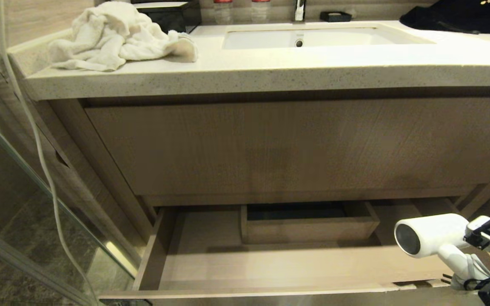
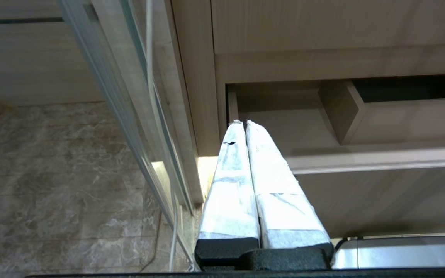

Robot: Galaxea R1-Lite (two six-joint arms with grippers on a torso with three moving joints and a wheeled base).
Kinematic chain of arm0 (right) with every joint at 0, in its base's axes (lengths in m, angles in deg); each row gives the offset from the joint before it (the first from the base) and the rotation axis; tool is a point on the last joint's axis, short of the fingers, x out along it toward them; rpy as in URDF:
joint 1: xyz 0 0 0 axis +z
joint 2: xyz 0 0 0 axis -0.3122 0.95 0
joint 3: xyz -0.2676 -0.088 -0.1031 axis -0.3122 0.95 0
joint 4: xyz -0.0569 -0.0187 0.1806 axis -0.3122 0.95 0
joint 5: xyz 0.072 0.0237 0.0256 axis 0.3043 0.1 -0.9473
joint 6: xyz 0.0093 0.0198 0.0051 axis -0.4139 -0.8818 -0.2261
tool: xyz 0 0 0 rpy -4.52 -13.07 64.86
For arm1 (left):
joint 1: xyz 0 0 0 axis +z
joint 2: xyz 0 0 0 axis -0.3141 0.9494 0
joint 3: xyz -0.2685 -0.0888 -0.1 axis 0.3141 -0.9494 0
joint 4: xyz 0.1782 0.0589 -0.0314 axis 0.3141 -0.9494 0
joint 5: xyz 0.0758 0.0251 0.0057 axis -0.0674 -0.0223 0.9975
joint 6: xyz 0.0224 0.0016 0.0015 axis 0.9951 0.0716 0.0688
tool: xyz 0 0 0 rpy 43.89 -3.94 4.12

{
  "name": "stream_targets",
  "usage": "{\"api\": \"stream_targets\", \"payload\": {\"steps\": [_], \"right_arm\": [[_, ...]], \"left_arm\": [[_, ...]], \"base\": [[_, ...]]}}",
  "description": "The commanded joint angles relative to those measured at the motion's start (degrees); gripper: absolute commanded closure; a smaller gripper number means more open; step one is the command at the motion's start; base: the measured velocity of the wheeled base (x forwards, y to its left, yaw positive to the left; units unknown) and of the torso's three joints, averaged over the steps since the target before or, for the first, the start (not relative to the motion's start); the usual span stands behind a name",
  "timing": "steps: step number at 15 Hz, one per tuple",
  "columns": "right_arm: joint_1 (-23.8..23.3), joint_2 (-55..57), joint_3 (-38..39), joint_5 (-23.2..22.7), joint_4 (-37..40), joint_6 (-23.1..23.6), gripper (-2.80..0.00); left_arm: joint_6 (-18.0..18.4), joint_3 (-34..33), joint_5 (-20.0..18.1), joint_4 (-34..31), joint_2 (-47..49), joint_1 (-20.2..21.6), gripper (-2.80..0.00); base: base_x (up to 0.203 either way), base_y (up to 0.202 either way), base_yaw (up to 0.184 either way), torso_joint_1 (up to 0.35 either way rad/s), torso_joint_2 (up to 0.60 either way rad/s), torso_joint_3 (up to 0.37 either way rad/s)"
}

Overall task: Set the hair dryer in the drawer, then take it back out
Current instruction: Put it into the drawer

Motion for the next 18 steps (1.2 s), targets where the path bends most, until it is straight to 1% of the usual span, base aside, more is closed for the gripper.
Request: {"api": "stream_targets", "payload": {"steps": [1,3,6,9,13,16,18], "right_arm": [[-0.02,1.12,-0.58,-0.01,0.11,0.19,0.0],[-1.63,2.84,-2.23,0.01,0.19,-0.93,0.0],[-2.18,7.37,-4.65,-0.01,0.24,-3.17,0.0],[-3.02,13.35,-9.07,0.04,0.18,-3.43,0.0],[-5.32,21.39,-16.12,0.08,0.22,-3.32,0.0],[-7.58,24.95,-16.83,0.45,-0.2,-3.27,0.0],[-8.21,26.78,-17.02,2.0,-0.37,-3.2,0.0]], "left_arm": [[-0.01,-0.09,0.0,-0.04,0.09,0.0,0.0],[-0.01,-0.09,0.0,-0.04,0.09,0.0,0.0],[-0.01,-0.09,0.0,-0.04,0.09,0.0,0.0],[-0.01,0.0,0.0,-0.04,0.09,0.0,0.0],[-0.01,-0.04,0.0,-0.04,0.09,0.0,0.0],[-0.01,-0.09,0.0,-0.04,0.09,0.0,0.0],[-0.01,-0.09,0.0,-0.04,0.09,0.0,0.0]], "base": [[0.0,0.0,0.0,-0.018,0.07,0.045],[0.0,0.0,0.0,-0.01,0.03,0.043],[0.0,0.0,0.0,-0.002,0.0,0.011],[0.0,0.0,0.0,0.0,0.0,0.0],[0.0,0.0,0.0,0.0,0.0,0.0],[0.0,0.0,0.0,0.0,0.0,0.0],[0.0,0.0,0.0,0.0,0.0,0.0]]}}
